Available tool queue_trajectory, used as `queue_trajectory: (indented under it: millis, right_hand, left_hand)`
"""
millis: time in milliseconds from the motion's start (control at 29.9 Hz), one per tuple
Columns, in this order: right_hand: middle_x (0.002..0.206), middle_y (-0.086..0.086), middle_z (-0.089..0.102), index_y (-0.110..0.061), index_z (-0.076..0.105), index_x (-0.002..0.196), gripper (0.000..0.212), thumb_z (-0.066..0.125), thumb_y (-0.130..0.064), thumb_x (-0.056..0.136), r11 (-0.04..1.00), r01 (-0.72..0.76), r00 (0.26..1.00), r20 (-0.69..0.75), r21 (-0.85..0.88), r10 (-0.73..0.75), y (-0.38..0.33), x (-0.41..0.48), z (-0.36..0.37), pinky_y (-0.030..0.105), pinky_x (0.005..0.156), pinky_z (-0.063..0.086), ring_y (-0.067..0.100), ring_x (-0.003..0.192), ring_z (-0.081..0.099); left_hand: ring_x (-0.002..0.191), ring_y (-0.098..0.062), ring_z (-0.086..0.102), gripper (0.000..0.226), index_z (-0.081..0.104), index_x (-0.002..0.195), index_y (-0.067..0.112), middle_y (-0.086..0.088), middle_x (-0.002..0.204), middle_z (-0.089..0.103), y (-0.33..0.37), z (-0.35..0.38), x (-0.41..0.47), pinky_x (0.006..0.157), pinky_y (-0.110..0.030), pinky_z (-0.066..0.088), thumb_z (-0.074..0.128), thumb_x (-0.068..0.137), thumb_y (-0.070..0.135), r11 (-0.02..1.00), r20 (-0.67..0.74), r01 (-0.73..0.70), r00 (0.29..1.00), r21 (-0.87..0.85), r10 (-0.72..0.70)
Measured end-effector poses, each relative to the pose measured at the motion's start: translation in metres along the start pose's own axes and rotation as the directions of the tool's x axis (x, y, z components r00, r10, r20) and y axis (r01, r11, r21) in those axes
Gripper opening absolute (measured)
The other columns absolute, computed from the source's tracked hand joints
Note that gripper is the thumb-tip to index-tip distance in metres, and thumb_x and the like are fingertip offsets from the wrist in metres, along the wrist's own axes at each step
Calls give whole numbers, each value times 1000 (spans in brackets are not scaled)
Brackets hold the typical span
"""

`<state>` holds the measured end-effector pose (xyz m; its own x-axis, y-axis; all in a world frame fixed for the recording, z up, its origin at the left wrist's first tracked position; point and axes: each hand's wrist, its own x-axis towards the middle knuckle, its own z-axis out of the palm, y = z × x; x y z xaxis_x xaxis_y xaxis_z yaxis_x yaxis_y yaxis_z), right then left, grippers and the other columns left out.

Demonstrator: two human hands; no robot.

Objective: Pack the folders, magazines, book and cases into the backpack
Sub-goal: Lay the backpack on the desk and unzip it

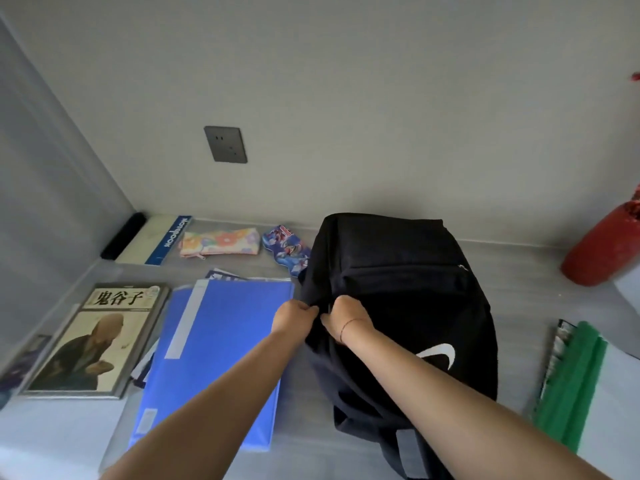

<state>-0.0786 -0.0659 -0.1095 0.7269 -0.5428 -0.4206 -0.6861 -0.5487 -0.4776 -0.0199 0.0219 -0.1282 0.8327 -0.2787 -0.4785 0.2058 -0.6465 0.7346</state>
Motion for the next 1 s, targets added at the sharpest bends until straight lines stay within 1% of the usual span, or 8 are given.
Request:
queue_trajectory:
  millis: [100, 234, 368, 502, 602, 702, 836, 1003]
  right_hand:
    - [122, 17, 64, -4, 62, 116, 38, 56, -29, 89, 984, -139, 988, -48, 107, 145, -4, 15, 21, 35, 90, 49, 32, 113, 61]
    - [112, 16, 69, -5, 67, 109, 35, 59, -29, 85, 952, -234, 959, -114, 199, 259, -5, 19, 36, 33, 80, 51, 32, 105, 65]
    - [94, 14, 72, -7, 68, 85, 20, 60, -25, 80, 951, -164, 965, -158, 262, 210, -6, 9, 38, 32, 74, 55, 30, 89, 68]
    - [67, 3, 60, -16, 47, 63, 18, 61, -15, 74, 914, -17, 960, -249, 406, 128, -1, -19, 39, 34, 66, 56, 26, 71, 67]
    - [59, 0, 55, -15, 49, 61, 17, 62, -11, 71, 898, 49, 932, -344, 436, 116, 5, -42, 43, 34, 65, 53, 24, 65, 62]
    - [58, 0, 57, -15, 51, 60, 18, 61, -11, 74, 901, 39, 905, -399, 433, 152, 14, -59, 44, 26, 59, 48, 17, 61, 58]
    - [64, 0, 63, -12, 59, 68, 10, 59, -10, 78, 904, 24, 871, -453, 426, 190, 23, -87, 43, 23, 59, 48, 15, 63, 61]
    - [59, -3, 61, -11, 62, 70, 10, 61, -9, 80, 919, 99, 856, -503, 382, 117, 31, -123, 44, 24, 58, 48, 13, 59, 60]
  left_hand:
    - [38, -20, 44, 34, 46, 54, 6, -9, 43, 47, 3, 5, 11, 36, -18, 38, 57, 86, 6, 926, 144, 268, 961, -267, -237]
    - [52, -20, 56, 18, 57, 68, 4, -11, 62, 59, -5, 10, 19, 46, -23, 49, 53, 86, 4, 877, 280, 359, 920, -318, -275]
    - [51, -20, 57, 21, 59, 69, 7, -10, 59, 60, -13, 10, 25, 49, -26, 50, 52, 89, 11, 882, 290, 333, 926, -333, -241]
    - [46, -23, 55, 33, 58, 56, 8, -7, 45, 56, -14, 6, 23, 61, -33, 54, 71, 78, 29, 949, 249, 205, 958, -239, -144]
    - [47, -23, 54, 24, 56, 56, 3, -11, 47, 55, -9, 7, 15, 68, -38, 57, 74, 71, 9, 961, 287, 178, 951, -211, -113]
    - [35, -17, 50, 25, 53, 52, 3, -6, 34, 49, -6, 12, 7, 49, -26, 52, 67, 72, -2, 965, 318, 127, 947, -230, -49]
    - [29, -14, 42, 28, 51, 51, 5, -6, 34, 45, -12, 13, -1, 39, -18, 40, 67, 74, 0, 962, 334, 30, 940, -270, 65]
    - [31, -16, 42, 34, 47, 48, 9, 1, 29, 41, -7, -1, 15, 46, -23, 41, 70, 71, 0, 947, 245, 4, 966, -321, 79]
